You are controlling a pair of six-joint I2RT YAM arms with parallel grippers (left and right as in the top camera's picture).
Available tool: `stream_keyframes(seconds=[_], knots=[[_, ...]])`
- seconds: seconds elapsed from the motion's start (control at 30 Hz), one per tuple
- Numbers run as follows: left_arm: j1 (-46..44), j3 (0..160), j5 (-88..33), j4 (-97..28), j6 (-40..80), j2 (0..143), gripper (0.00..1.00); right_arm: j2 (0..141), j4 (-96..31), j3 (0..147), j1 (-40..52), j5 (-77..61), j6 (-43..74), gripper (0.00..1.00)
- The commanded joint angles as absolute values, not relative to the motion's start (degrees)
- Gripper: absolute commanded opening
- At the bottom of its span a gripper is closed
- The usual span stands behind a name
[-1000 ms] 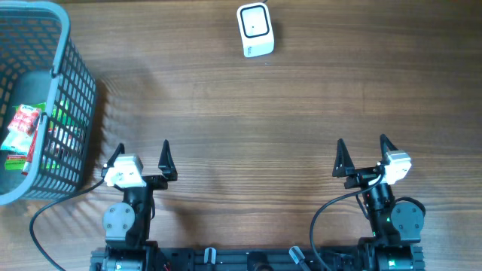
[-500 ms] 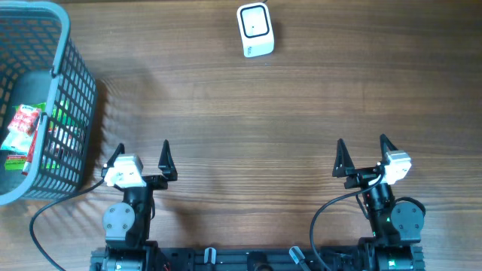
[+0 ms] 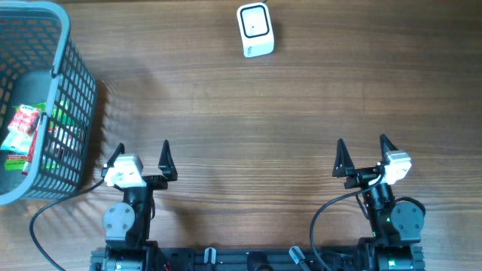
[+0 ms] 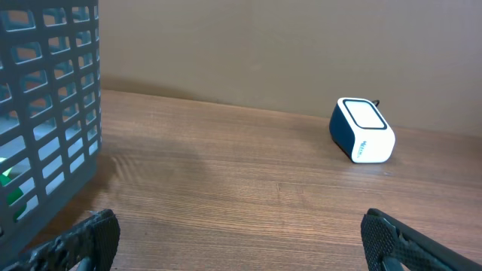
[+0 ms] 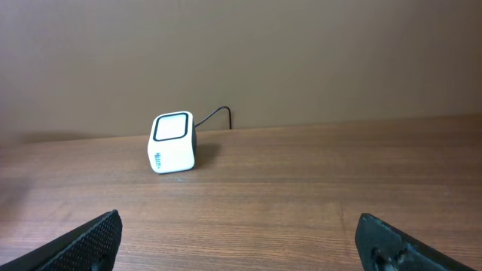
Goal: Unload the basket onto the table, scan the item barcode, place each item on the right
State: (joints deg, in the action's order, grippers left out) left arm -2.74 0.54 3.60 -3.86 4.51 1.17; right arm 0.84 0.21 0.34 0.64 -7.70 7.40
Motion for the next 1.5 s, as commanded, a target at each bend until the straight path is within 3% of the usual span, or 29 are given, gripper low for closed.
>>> stream_keyframes(seconds=[0.0, 0.37, 0.57, 0.63, 0.8, 0.97, 1.1, 1.23, 1.33, 1.47], knots=[[-3.0, 0.3, 4.6, -3.7, 3.4, 1.3, 1.00, 0.8, 0.4, 0.3, 0.4, -7.4, 6.8, 1.00], [-3.0, 0.3, 7.2, -1.6, 1.4, 1.3, 1.00, 0.8, 0.4, 0.3, 0.4, -7.4, 6.8, 1.00], [-3.0, 0.3, 6.5, 7.6, 2.2, 1.3, 1.00, 0.8, 0.4, 0.3, 0.4, -7.4, 6.8, 1.00], [-3.0, 2.9, 5.6, 7.4, 9.5, 1.3, 1.00, 0.8, 0.4, 0.3, 0.4, -7.4, 6.8, 1.00], [-3.0, 18.3, 4.1, -11.5, 17.3, 3.2, 1.00, 0.8, 0.4, 0.3, 0.4, -7.4, 6.8, 1.00], [-3.0, 43.2, 3.5, -32.9, 20.5, 13.9, 1.00, 0.8, 0.4, 0.3, 0.5, -7.4, 6.8, 1.00], [-3.0, 66.9, 3.4, -52.8, 27.1, 30.2, 1.00, 0.8, 0.4, 0.3, 0.4, -7.4, 6.8, 1.00], [-3.0, 96.0, 3.5, -80.4, 29.4, 53.2, 1.00, 0.8, 0.4, 0.3, 0.4, -7.4, 6.8, 1.00], [-3.0, 109.7, 3.7, -88.9, 28.7, 65.7, 1.00, 0.8, 0.4, 0.3, 0.4, -7.4, 6.8, 1.00], [-3.0, 117.0, 4.8, -85.5, 28.8, 77.8, 1.00, 0.8, 0.4, 0.3, 0.4, -7.4, 6.8, 1.00]])
